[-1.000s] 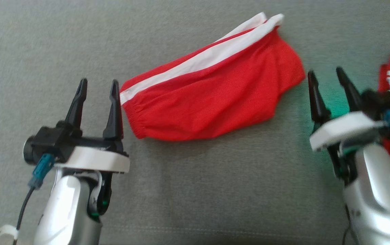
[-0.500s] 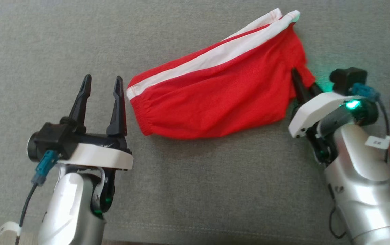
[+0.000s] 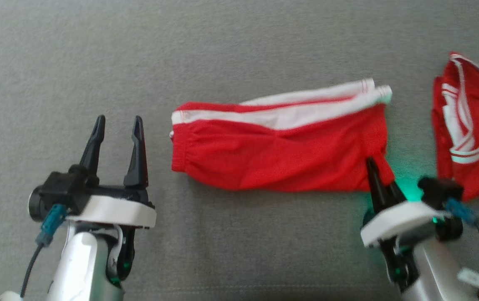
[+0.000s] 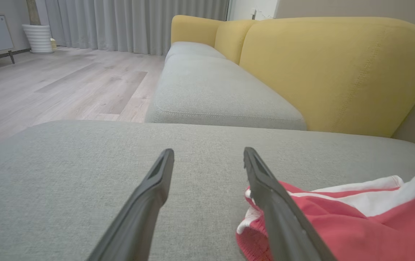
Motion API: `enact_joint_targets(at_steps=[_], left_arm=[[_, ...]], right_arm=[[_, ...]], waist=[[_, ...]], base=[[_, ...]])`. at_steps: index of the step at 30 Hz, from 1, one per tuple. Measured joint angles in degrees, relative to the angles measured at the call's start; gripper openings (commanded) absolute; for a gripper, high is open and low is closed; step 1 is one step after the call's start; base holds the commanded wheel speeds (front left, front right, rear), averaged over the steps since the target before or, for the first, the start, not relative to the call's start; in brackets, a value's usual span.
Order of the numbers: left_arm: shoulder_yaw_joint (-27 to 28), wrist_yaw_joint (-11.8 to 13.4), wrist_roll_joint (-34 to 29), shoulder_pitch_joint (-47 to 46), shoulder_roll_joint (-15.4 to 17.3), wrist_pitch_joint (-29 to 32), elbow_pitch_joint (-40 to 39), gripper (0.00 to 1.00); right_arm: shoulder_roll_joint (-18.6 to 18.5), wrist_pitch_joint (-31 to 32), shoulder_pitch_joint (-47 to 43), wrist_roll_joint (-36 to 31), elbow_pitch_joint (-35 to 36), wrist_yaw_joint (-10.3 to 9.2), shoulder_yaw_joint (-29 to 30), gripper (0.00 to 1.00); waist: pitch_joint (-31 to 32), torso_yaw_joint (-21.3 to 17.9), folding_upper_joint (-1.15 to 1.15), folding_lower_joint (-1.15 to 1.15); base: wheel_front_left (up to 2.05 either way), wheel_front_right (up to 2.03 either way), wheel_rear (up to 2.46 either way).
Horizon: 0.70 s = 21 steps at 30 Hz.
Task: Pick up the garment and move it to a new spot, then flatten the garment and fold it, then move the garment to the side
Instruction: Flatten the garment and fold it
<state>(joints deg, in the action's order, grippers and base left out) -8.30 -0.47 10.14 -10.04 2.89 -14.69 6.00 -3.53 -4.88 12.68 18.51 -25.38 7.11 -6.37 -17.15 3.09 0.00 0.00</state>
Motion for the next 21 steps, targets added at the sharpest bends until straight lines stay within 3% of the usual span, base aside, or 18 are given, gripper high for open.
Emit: enact_joint_targets(at_steps=[9,17,21], left_arm=[[0.29,-0.03,-0.48,1.72,0.13,0.0,-0.23,1.0],[0.01,-0.05,-0.48,1.74,0.13,0.0,-0.16,1.0],[-0.18,-0.1,-0.46,1.73,0.11,0.0,-0.08,1.0]], right_arm=[[0.59,0.6,-6.89,4.12,6.8,0.0,0.78,0.0],[0.65,1.98,-7.34,2.78,9.75,0.0,1.69,0.0],[0.63,5.39,-4.91,0.41,14.44,0.0,-1.62,0.0]], waist=[[1.62,-2.97,0.0,0.0],[2.02,-2.14,0.0,0.0],[2.43,-1.3,0.0,0.0]], base=[[0.0,0.0,0.0],[0.0,0.0,0.0],[0.0,0.0,0.0]])
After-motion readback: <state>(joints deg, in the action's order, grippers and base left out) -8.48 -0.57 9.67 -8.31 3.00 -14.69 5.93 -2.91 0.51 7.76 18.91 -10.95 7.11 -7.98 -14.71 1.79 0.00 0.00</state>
